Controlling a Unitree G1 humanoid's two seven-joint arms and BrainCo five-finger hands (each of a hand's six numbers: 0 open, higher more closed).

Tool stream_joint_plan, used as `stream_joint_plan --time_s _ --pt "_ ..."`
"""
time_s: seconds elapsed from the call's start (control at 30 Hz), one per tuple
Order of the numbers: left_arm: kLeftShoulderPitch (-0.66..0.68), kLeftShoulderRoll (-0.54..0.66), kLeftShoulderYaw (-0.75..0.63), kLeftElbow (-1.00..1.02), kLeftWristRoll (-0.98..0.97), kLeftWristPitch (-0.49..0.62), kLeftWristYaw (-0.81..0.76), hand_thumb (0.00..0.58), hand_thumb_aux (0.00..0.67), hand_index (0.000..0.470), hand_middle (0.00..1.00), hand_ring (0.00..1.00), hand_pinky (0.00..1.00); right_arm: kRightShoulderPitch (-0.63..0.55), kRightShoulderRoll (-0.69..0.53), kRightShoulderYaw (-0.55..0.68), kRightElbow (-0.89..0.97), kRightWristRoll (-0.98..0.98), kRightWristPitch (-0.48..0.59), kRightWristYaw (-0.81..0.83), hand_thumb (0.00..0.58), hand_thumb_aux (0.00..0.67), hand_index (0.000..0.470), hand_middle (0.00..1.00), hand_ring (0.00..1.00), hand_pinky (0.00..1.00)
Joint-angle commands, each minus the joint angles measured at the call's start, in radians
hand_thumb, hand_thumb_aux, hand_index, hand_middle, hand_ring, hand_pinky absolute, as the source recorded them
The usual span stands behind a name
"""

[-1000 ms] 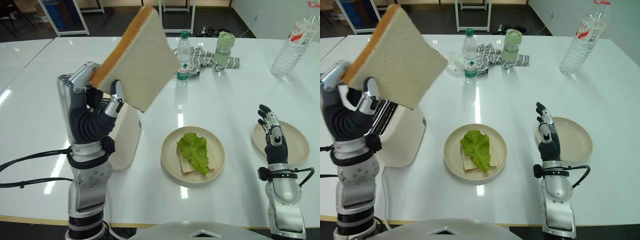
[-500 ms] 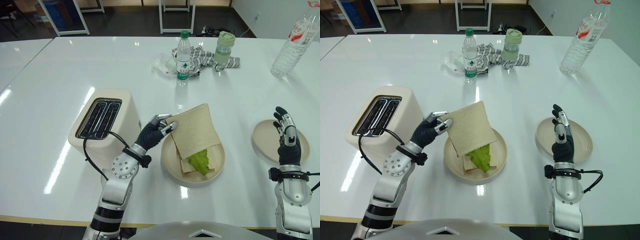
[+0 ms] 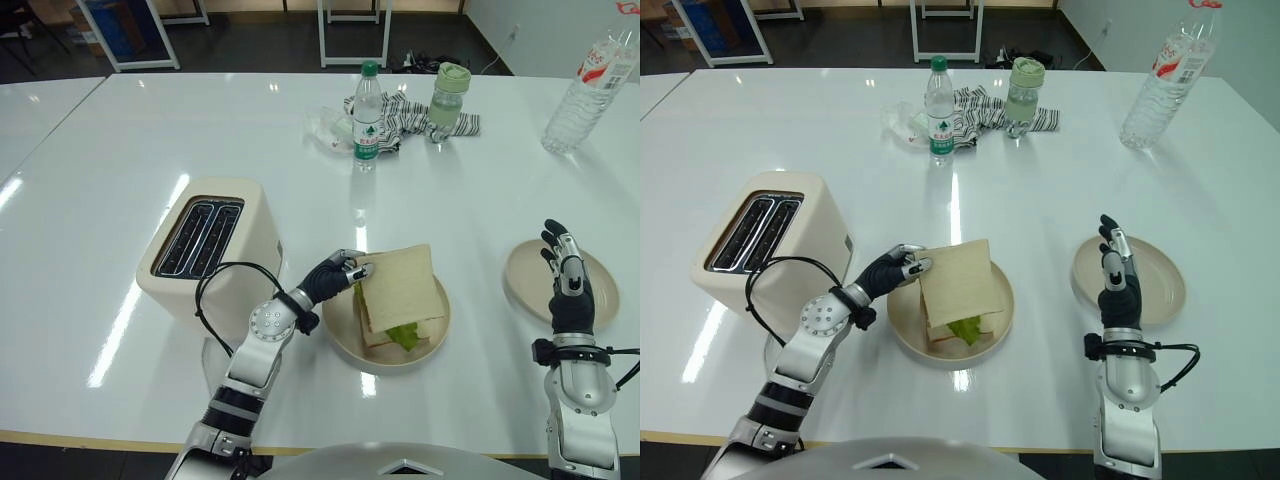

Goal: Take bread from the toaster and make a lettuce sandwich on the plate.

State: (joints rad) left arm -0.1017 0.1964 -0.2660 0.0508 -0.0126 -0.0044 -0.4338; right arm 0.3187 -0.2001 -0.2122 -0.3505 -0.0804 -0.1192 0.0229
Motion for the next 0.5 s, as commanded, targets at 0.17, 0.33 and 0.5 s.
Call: stream_joint_plan --time_s 0.17,0.33,0.5 --pt "-0.051 0.004 -0.008 0.123 0.018 -0.015 -0.042 0.58 0.67 0.47 1.0 1.0 1.0 0.01 -0.001 0.009 0.004 -0.008 0.005 0.006 0.0 0.0 0.0 0.0 0.0 0.0" --pt "-0.071 0.006 -0.01 0.173 0.028 -0.026 -0.048 0.58 0.67 0.47 1.0 1.0 1.0 0.015 -0.004 0.012 0.0 -0.012 0.004 0.011 0.0 0.0 0.0 0.0 0.0 0.0" --pt "-0.076 0.007 -0.018 0.207 0.05 -0.038 -0.052 0.58 0.67 0.47 1.0 1.0 1.0 0.042 -0.033 0.066 -0.025 -0.109 -0.071 0.023 0.0 0.0 0.0 0.0 0.0 0.0"
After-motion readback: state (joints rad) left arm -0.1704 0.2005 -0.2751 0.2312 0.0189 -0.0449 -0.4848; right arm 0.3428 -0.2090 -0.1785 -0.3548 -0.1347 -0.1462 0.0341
